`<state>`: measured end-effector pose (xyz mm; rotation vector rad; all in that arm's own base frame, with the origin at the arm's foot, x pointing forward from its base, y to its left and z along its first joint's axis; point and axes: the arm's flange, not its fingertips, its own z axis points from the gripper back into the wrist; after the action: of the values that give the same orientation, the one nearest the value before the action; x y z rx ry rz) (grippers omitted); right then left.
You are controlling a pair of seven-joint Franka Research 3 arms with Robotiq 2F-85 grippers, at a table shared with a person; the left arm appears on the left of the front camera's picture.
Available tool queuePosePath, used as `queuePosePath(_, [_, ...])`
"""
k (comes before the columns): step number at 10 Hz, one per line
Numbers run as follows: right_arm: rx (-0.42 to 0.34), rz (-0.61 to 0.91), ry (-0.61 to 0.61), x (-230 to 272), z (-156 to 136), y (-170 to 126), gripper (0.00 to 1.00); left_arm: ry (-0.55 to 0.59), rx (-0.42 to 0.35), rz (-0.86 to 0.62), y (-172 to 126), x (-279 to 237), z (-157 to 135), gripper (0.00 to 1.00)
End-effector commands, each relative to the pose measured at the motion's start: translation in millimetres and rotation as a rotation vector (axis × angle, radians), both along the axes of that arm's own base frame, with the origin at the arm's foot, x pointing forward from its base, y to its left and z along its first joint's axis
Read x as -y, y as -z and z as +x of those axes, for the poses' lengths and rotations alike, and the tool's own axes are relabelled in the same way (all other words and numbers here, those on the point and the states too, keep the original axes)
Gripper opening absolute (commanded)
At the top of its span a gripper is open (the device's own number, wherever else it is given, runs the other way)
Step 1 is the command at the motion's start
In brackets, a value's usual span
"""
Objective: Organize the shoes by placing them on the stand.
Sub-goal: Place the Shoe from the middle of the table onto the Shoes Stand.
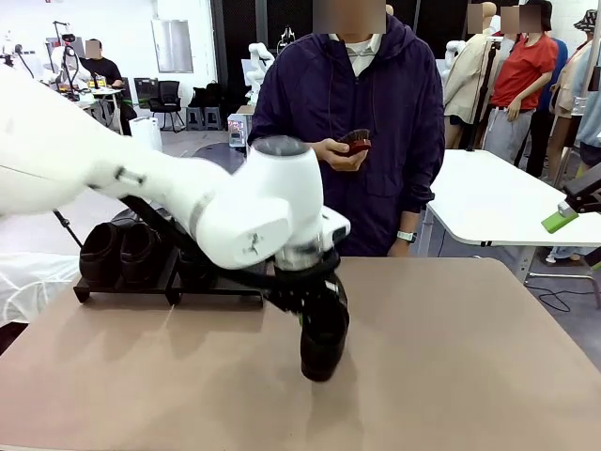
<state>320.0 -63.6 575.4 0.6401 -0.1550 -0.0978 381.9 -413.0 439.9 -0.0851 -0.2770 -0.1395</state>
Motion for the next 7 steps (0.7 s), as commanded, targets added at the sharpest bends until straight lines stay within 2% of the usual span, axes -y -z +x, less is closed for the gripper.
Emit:
queuePosePath(1, [-0.002, 0.006, 0.001, 0, 1, -3, 1.0, -0.026, 0.151, 0.001, -44, -31, -25, 0.0])
queuePosePath(3, [-0.002, 0.006, 0.001, 0, 1, -3, 1.0, -0.156, 0.254, -0.02, -51, -64, -47, 0.0])
queuePosePath(4, [-0.002, 0.006, 0.001, 0, 1, -3, 1.0, -0.207, 0.332, -0.052, -50, -82, -57, 0.0])
queuePosePath(5, [-0.002, 0.006, 0.001, 0, 1, -3, 1.0, -0.283, 0.441, -0.076, -46, -99, -66, 0.0])
queuePosePath(6, [-0.002, 0.006, 0.001, 0, 1, -3, 1.0, -0.261, 0.547, -0.034, -43, -115, -70, 0.0])
queuePosePath(7, [-0.002, 0.006, 0.001, 0, 1, -3, 1.0, -0.186, 0.606, 0.026, -40, -129, -67, 0.0])
